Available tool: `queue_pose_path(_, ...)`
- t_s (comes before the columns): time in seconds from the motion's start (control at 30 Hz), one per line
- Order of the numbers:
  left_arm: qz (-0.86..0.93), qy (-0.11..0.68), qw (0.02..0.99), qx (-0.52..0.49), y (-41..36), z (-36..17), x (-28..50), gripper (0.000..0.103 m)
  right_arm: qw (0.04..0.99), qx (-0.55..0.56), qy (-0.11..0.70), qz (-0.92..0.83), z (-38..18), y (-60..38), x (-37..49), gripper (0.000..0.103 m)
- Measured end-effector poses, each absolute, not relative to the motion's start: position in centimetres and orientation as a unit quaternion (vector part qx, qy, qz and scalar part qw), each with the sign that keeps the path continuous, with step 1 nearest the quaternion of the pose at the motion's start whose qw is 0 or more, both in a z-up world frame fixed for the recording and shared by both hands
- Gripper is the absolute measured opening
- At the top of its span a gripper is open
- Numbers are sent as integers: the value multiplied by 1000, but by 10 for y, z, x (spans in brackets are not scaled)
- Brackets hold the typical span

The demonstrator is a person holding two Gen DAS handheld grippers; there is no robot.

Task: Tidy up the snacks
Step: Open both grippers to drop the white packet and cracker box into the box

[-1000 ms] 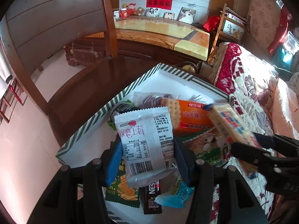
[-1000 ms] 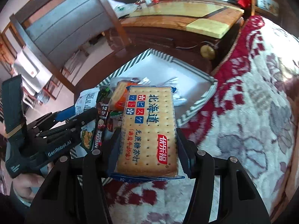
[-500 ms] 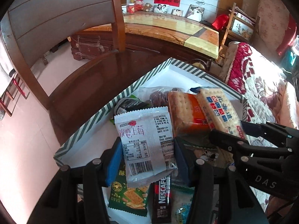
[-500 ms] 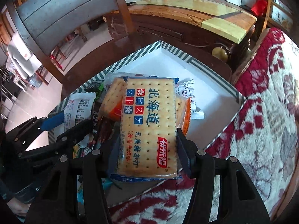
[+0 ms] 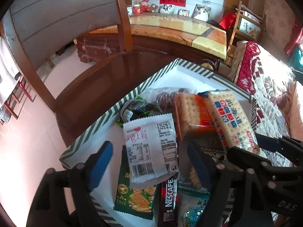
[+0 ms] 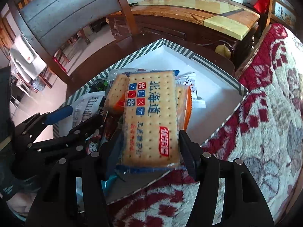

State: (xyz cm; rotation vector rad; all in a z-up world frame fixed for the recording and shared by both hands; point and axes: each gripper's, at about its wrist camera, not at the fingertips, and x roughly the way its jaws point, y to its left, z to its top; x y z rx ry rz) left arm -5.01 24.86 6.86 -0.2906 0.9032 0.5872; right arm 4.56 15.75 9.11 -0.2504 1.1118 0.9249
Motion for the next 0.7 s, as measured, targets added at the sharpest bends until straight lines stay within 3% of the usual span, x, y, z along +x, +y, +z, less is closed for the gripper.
queue_pose_path(0.57, 280, 366, 881, -109, 219, 99, -71, 91, 801, -88, 451, 383, 123, 101, 18, 63)
queue_pose_path(0.7, 272, 348, 893, -87, 202, 108, -78, 96, 808, -88, 442, 380, 124, 92, 8, 63)
